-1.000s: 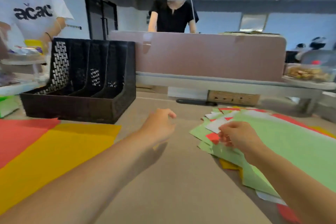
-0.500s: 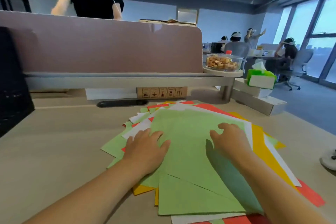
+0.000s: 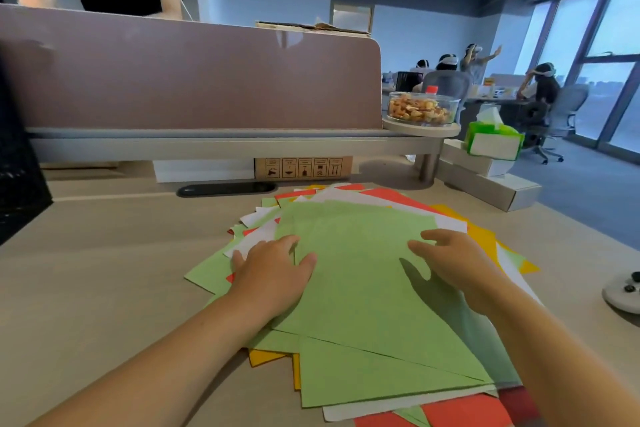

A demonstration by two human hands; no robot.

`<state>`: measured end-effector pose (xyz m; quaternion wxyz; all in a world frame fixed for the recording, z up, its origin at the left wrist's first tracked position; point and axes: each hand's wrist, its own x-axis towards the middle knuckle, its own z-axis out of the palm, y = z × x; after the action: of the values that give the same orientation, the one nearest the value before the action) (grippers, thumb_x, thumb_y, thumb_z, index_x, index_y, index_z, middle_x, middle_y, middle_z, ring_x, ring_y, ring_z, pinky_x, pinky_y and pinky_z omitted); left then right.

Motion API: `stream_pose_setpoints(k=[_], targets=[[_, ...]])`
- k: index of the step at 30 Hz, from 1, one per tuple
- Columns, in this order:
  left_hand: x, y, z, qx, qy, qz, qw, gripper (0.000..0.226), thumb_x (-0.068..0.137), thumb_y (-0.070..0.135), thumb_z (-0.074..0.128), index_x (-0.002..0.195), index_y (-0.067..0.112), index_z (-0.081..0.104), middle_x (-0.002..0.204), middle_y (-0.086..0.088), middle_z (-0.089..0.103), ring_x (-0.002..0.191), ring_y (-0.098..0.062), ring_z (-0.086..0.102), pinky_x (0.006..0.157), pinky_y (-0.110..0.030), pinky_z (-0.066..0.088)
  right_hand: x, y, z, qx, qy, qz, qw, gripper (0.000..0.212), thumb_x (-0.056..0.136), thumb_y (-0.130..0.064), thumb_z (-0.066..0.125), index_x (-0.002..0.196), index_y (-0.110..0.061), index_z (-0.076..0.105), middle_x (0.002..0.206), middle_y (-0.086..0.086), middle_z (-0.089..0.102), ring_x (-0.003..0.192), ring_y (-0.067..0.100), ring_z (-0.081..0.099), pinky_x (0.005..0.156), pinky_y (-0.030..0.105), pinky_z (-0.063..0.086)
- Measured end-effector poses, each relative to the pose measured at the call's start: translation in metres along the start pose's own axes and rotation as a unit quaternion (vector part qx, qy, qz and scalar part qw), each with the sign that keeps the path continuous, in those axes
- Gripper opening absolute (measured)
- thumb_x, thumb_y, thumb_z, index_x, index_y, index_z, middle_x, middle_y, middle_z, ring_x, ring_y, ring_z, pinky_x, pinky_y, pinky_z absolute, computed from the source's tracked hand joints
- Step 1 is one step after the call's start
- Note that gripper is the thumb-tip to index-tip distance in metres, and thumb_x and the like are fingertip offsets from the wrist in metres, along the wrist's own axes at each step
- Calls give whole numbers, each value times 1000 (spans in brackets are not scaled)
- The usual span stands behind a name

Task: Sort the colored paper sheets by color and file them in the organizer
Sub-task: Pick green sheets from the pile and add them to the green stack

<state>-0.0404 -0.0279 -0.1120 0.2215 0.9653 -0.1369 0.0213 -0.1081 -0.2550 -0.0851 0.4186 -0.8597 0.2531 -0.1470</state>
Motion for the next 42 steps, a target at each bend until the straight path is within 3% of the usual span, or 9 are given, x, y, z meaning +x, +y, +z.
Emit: stream_pose_setpoints(k=[2, 6, 12, 16, 20, 27, 30, 35, 42], targets=[[-5, 3, -4, 49, 5, 17, 999, 52, 95, 57, 32, 142, 33, 37, 143, 9, 47, 141, -19, 27, 117, -54, -1, 5, -2, -5, 155, -2, 40, 987, 38, 87, -20, 65, 122, -7, 59, 113, 9, 57, 94, 21, 53, 81, 30, 40], [-14, 7, -3, -29, -14, 43, 999, 54, 96, 51, 40, 143, 26, 37, 145, 5, 45, 134, -17, 39, 114, -39, 27, 8, -4, -16, 387, -13, 166, 907, 28, 88, -9, 60, 114, -3, 49, 114, 16, 46, 75, 28, 61, 54, 29, 54], [-14, 7, -5, -120, 17, 33, 992, 42, 94, 36, 52, 134, 23, 49, 140, 8, 48, 127, -8, 45, 99, -21, 33, 1, -9, -19, 352, -153, 181, 905, 14, 89, -8, 57, 101, 0, 62, 66, 12, 70, 45, 19, 63, 43, 24, 53], [-11, 4, -7, -150, 17, 12, 989, 38, 93, 30, 56, 130, 23, 53, 137, 6, 51, 124, -11, 47, 97, -23, 36, -1, -7, -10, 270, -186, 141, 934, 21, 83, 3, 62, 103, 9, 65, 96, 22, 71, 79, 30, 67, 81, 40, 55], [-7, 3, -16, -214, 41, -33, 975, 47, 91, 30, 59, 135, 24, 45, 137, 1, 50, 121, -16, 50, 84, -22, 35, 1, -6, -9, 267, -137, 59, 952, 22, 81, 13, 60, 100, 3, 66, 85, 15, 73, 70, 26, 69, 66, 34, 55], [6, -8, -45, -526, -110, -85, 839, 19, 85, 2, 66, 101, 12, 68, 92, -11, 75, 77, -25, 72, 74, -39, 58, 1, -19, -23, 466, -124, -16, 876, 21, 87, 3, 50, 101, -5, 64, 85, 12, 74, 66, 23, 71, 52, 33, 58], [11, -13, -50, -573, -94, -95, 808, 27, 76, -4, 70, 100, 6, 67, 89, -16, 74, 69, -27, 71, 63, -39, 59, -3, -17, -18, 452, -173, 17, 875, 13, 91, -7, 53, 94, -5, 65, 74, 4, 75, 59, 11, 70, 45, 21, 53], [12, -19, -48, -567, -85, -101, 813, 20, 80, 7, 71, 98, 11, 67, 84, -12, 75, 71, -26, 71, 66, -38, 57, -3, -1, 2, 330, -143, 12, 933, 23, 83, 9, 60, 104, 3, 66, 91, 15, 74, 72, 25, 71, 63, 32, 57], [12, -28, -48, -511, -131, -97, 844, 16, 90, 5, 61, 100, 14, 68, 86, -3, 75, 74, -18, 70, 56, -26, 52, 2, -2, -5, 353, -87, 9, 932, 27, 85, 14, 52, 99, -3, 66, 85, 8, 74, 74, 23, 70, 74, 37, 52]])
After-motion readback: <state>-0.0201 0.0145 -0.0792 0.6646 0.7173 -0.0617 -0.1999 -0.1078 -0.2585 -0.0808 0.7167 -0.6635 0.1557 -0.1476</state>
